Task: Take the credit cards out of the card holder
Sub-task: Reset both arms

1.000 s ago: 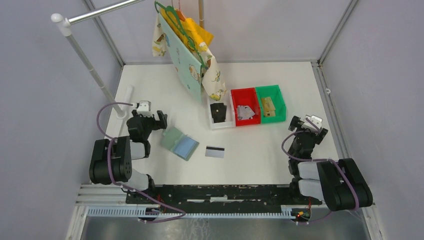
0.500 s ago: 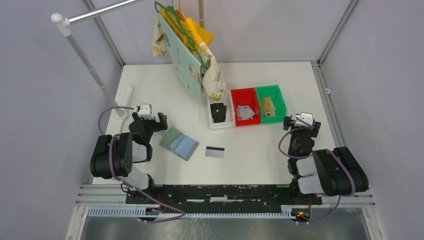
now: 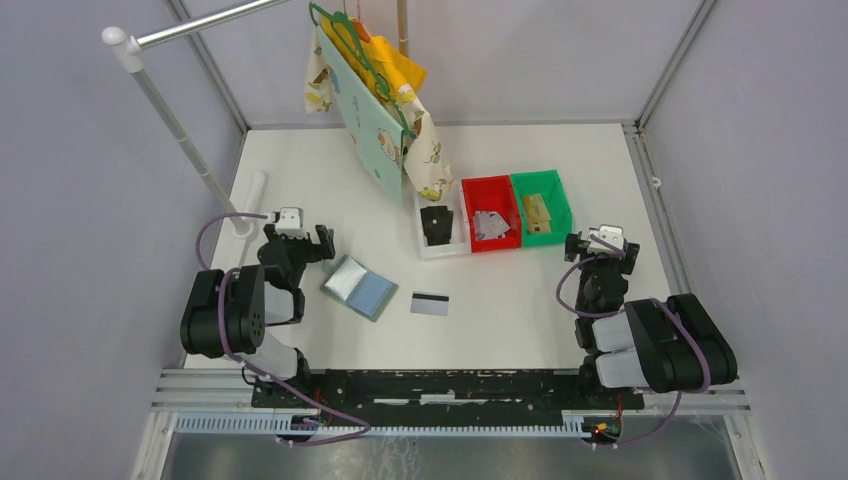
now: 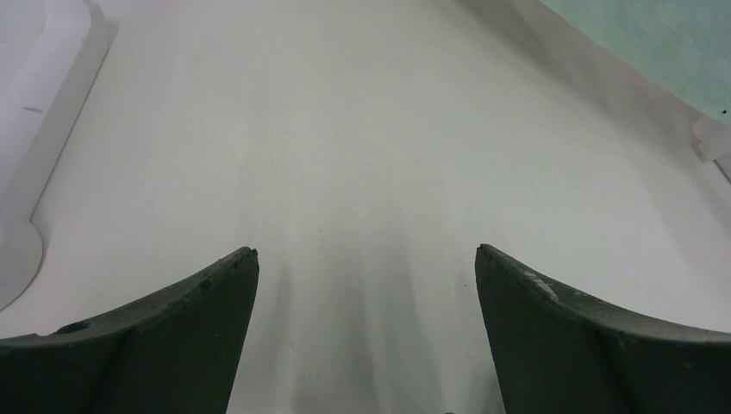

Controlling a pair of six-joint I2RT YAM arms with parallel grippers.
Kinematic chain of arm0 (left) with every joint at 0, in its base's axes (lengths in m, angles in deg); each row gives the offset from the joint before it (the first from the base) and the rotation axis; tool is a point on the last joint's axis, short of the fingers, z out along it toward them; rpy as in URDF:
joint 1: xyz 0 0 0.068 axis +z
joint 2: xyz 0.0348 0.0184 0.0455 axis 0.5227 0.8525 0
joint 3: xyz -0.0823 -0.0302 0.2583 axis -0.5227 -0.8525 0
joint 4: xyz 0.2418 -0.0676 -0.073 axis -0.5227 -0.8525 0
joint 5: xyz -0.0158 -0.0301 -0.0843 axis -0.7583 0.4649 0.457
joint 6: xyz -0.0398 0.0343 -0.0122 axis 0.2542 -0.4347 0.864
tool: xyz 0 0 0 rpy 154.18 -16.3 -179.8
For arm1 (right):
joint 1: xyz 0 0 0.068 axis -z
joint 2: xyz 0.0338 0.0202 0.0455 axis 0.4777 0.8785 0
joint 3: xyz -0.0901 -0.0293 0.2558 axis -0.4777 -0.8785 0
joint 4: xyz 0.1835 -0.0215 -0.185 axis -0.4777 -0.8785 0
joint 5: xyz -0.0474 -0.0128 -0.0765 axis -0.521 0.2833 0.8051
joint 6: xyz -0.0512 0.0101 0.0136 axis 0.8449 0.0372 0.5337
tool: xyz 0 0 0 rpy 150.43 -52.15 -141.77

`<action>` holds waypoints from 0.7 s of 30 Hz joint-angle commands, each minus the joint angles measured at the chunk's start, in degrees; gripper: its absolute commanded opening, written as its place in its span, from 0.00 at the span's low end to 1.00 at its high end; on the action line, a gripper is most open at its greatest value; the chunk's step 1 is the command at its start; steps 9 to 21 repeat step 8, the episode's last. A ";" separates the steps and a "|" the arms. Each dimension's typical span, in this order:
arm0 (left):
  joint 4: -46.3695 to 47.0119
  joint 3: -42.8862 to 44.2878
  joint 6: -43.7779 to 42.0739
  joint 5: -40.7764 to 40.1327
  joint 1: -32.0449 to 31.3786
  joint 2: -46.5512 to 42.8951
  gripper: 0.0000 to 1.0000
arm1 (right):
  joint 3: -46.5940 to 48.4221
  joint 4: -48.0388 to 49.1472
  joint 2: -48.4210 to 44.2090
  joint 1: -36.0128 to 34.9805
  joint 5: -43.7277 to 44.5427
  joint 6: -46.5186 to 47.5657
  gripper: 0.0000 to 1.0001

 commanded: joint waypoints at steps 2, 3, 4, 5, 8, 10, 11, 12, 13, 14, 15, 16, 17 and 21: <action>4.19 0.56 -1.09 0.02 0.20 -0.10 1.00 | -6.75 2.94 -0.39 0.02 -1.07 0.06 0.98; 4.19 0.52 -1.12 0.02 0.20 -0.04 1.00 | -6.73 2.69 -0.53 0.04 -1.02 -0.02 0.98; 4.19 0.54 -1.10 0.02 0.15 -0.10 1.00 | -6.62 2.33 -0.58 -0.01 -1.06 -0.03 0.98; 4.19 0.59 -1.07 0.02 0.15 -0.10 1.00 | -6.63 2.42 -0.54 0.00 -1.05 -0.03 0.98; 4.18 0.51 -1.08 0.00 0.19 -0.13 1.00 | -6.59 2.37 -0.58 0.02 -1.03 -0.03 0.98; 4.18 0.51 -1.08 0.00 0.19 -0.13 1.00 | -6.59 2.37 -0.58 0.02 -1.03 -0.03 0.98; 4.18 0.51 -1.08 0.00 0.19 -0.13 1.00 | -6.59 2.37 -0.58 0.02 -1.03 -0.03 0.98; 4.18 0.51 -1.08 0.00 0.19 -0.13 1.00 | -6.59 2.37 -0.58 0.02 -1.03 -0.03 0.98; 4.18 0.51 -1.08 0.00 0.19 -0.13 1.00 | -6.59 2.37 -0.58 0.02 -1.03 -0.03 0.98; 4.18 0.51 -1.08 0.00 0.19 -0.13 1.00 | -6.59 2.37 -0.58 0.02 -1.03 -0.03 0.98; 4.18 0.51 -1.08 0.00 0.19 -0.13 1.00 | -6.59 2.37 -0.58 0.02 -1.03 -0.03 0.98; 4.18 0.51 -1.08 0.00 0.19 -0.13 1.00 | -6.59 2.37 -0.58 0.02 -1.03 -0.03 0.98; 4.18 0.51 -1.08 0.00 0.19 -0.13 1.00 | -6.59 2.37 -0.58 0.02 -1.03 -0.03 0.98; 4.18 0.51 -1.08 0.00 0.19 -0.13 1.00 | -6.59 2.37 -0.58 0.02 -1.03 -0.03 0.98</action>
